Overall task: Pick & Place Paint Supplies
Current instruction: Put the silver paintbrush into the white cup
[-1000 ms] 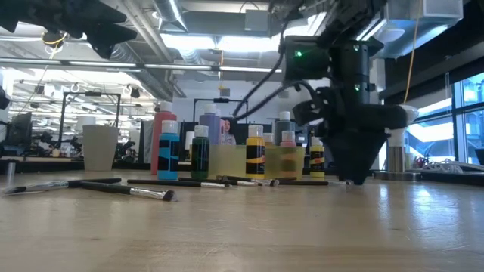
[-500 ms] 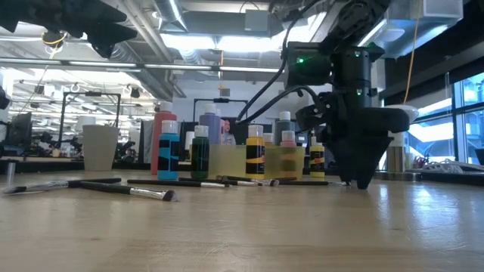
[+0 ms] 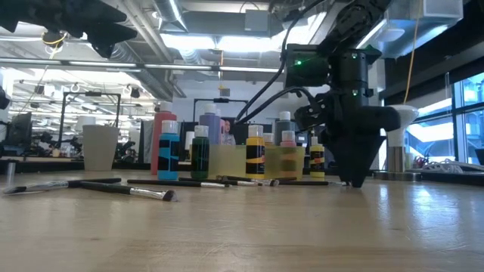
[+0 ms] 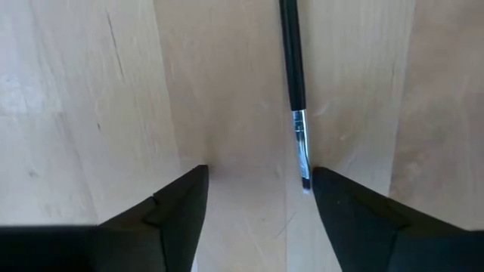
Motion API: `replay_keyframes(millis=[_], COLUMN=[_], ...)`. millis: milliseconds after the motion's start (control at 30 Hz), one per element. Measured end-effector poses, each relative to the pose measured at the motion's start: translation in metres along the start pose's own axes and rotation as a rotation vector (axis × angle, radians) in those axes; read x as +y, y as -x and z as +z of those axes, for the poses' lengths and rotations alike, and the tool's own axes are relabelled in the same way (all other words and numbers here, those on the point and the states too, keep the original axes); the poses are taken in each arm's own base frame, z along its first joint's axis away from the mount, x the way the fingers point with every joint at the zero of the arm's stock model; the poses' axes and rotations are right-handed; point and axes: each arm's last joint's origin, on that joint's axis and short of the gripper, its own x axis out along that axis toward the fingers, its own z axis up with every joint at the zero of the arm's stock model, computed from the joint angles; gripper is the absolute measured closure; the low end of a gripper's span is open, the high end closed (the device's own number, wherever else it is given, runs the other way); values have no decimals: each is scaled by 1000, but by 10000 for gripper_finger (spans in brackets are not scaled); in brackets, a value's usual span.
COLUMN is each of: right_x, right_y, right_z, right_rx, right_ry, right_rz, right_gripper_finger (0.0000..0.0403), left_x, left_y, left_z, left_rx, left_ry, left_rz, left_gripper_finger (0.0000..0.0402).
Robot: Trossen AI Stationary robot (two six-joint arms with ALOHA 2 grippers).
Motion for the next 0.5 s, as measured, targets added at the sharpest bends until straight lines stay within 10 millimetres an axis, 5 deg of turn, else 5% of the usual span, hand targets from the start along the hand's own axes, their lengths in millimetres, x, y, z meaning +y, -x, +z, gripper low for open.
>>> replay_keyframes(millis=[500], right_x=[0], right_y=[0], right_z=[0], right_rx=[5], right_ry=[-8], right_rz=[-35], right_gripper_finger=[176], left_x=[0], left_y=[0], left_z=[0], left_rx=[0], left_ry=[0], left_rz=[0], left_gripper_finger=[212])
